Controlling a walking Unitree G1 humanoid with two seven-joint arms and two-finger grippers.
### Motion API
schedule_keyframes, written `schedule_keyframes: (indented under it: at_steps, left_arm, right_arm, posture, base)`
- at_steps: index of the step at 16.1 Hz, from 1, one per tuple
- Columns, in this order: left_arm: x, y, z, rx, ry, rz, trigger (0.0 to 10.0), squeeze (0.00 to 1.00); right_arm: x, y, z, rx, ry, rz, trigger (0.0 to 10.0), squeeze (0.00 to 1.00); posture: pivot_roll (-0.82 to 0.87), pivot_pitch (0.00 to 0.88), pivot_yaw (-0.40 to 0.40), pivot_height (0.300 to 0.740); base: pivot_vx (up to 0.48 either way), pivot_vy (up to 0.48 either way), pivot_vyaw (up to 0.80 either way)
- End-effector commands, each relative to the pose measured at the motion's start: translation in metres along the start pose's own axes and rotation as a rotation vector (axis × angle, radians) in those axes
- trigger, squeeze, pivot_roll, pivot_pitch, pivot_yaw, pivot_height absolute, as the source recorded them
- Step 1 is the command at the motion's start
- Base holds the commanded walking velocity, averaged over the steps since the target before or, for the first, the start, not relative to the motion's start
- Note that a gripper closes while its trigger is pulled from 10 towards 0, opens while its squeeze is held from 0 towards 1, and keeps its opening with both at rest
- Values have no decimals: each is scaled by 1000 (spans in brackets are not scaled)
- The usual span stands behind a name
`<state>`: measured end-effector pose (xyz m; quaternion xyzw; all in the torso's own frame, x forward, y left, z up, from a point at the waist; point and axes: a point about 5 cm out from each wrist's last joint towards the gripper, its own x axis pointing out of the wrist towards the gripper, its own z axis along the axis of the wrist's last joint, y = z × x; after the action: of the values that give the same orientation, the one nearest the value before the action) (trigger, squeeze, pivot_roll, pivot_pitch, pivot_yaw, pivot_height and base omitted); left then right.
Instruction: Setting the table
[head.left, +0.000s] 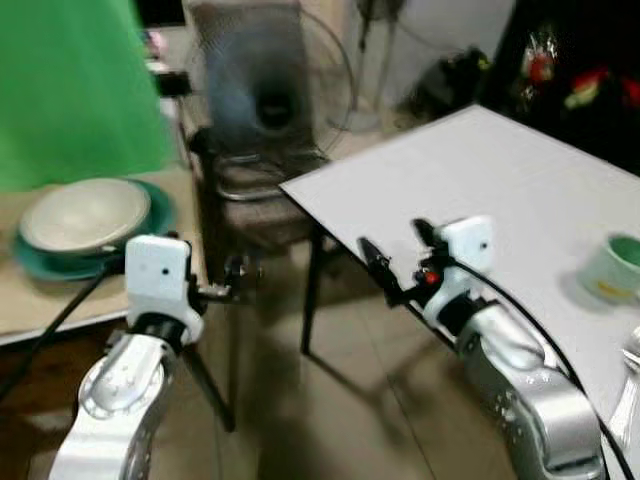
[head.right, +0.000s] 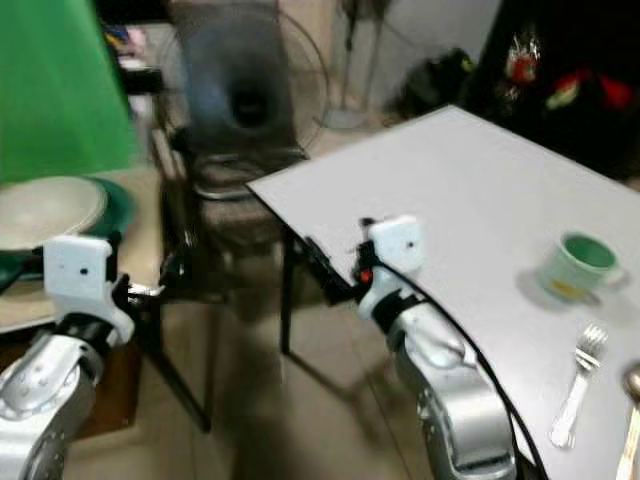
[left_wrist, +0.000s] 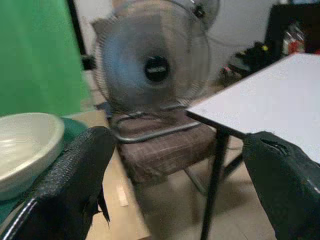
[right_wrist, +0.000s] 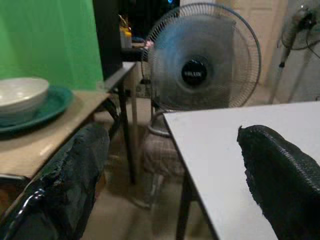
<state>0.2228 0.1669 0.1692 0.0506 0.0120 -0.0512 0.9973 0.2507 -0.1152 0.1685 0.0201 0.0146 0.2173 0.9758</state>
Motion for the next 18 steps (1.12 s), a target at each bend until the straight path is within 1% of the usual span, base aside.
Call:
schedule_keyframes:
  at_steps: [1, 2, 3, 4, 5, 6, 7, 8, 10, 12, 14, 16, 17, 18]
  left_arm:
    - [1, -4, 2, -13, -8, -19, 10000, 0]
    - [0, -4, 1, -12, -1, -20, 10000, 0]
    - [0, -4, 1, -14, 2, -22, 10000, 0]
    - [-1, -4, 0, -15, 6, -25, 10000, 0]
    - [-2, -2, 0, -11, 8, -23, 10000, 0]
    - [-2, -1, 0, -8, 10, -21, 10000, 0]
    - [-3, -1, 0, -4, 13, -20, 10000, 0]
    - [-4, -1, 0, -3, 14, -21, 10000, 0]
    - [-6, -1, -1, -4, 18, -22, 10000, 0]
    - [-7, 0, -2, -13, 23, -21, 10000, 0]
    - [-6, 0, 0, -28, 5, -9, 10000, 0]
    - [-6, 0, 1, -13, 4, 2, 10000, 0]
    - [-5, -1, 2, -12, -9, -1, 10000, 0]
    - [-4, -1, 4, 6, -22, -5, 10000, 0]
  right_arm:
    - [-4, -8, -1, 28, 7, -59, 10000, 1000]
    - [-4, -8, -1, 28, 11, -62, 10000, 1000]
    - [-4, -9, -1, 28, 12, -63, 10000, 910]
    - [-4, -9, -2, 35, 14, -68, 10000, 792]
    - [-4, -9, -4, 46, 19, -73, 10000, 627]
    - [-4, -8, -6, 53, 27, -76, 10000, 616]
    - [-4, -7, -8, 60, 32, -74, 10000, 569]
    - [-3, -6, -10, 66, 41, -69, 10000, 0]
    - [-2, -4, -12, 56, 55, -54, 10000, 0]
    - [1, -4, -12, 69, 59, -48, 10000, 0]
    - [2, -5, -13, 81, 63, -43, 10000, 0]
    - [3, -2, -14, 66, 68, 4, 10000, 0]
    - [4, 1, -14, 59, 69, 27, 10000, 0]
    - [5, 2, -14, 59, 69, 37, 10000, 0]
  posture:
    - [-115, 0, -13, 740]
    - [-112, 0, -7, 740]
    - [-111, 0, -5, 740]
    - [-100, 0, -5, 740]
    - [-90, 0, -6, 740]
    - [-88, 0, -6, 740]
    - [-76, 0, -6, 740]
    - [-74, 0, -6, 740]
    - [-69, 0, -1, 740]
    - [-59, 0, 2, 740]
    - [-49, 0, -8, 740]
    - [-44, 0, -12, 740]
    - [-40, 0, -14, 740]
    - [-37, 0, -15, 740]
  base:
    - [0, 307, 0]
    - [0, 315, 0]
    - [0, 311, 0]
    - [0, 311, 0]
    - [0, 311, 0]
    - [0, 315, 0]
    - [0, 311, 0]
    - [0, 311, 0]
    - [0, 309, 0]
    - [0, 311, 0]
    - [0, 0, 0]
    - [0, 0, 0]
    - [0, 0, 0]
    - [0, 0, 469]
